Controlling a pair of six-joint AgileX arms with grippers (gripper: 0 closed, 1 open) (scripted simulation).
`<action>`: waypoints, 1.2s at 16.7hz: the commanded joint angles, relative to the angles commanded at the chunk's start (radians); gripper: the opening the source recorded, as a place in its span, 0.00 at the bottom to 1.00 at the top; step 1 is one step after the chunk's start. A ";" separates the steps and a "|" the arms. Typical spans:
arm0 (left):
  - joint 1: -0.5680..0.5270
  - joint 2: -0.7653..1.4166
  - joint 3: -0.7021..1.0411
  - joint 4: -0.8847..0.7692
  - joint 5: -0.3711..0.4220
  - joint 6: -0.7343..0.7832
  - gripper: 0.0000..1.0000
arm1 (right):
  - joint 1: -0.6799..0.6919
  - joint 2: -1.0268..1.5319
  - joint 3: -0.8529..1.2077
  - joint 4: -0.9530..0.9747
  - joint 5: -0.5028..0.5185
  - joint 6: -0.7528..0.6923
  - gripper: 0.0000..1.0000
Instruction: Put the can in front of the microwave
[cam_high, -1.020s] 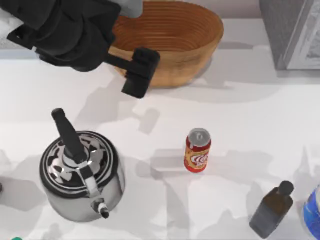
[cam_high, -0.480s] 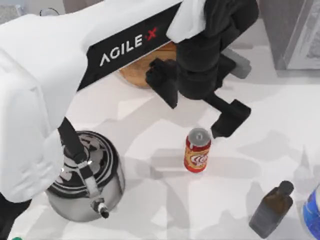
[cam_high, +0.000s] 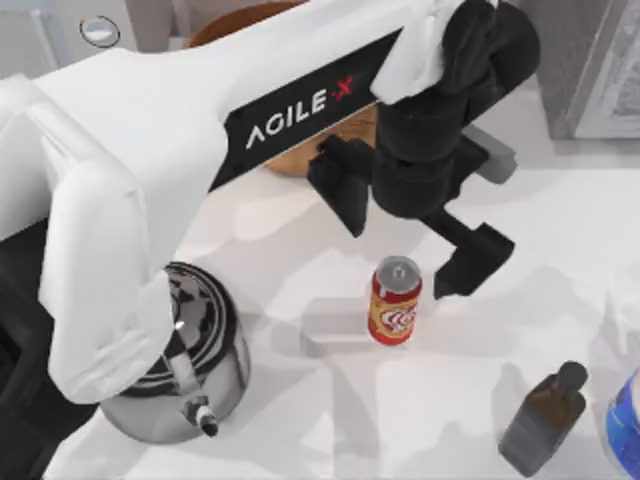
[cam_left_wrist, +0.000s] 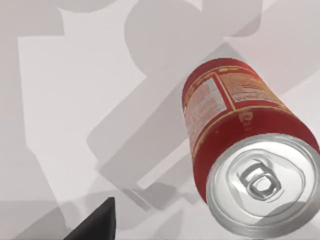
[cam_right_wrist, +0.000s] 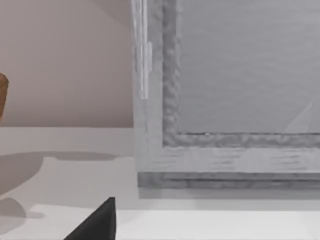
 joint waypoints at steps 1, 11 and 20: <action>-0.001 0.000 -0.003 0.003 0.000 0.001 1.00 | 0.000 0.000 0.000 0.000 0.000 0.000 1.00; -0.003 0.001 -0.234 0.235 -0.001 0.002 1.00 | 0.000 0.000 0.000 0.000 0.000 0.000 1.00; -0.003 0.001 -0.234 0.235 -0.001 0.002 0.47 | 0.000 0.000 0.000 0.000 0.000 0.000 1.00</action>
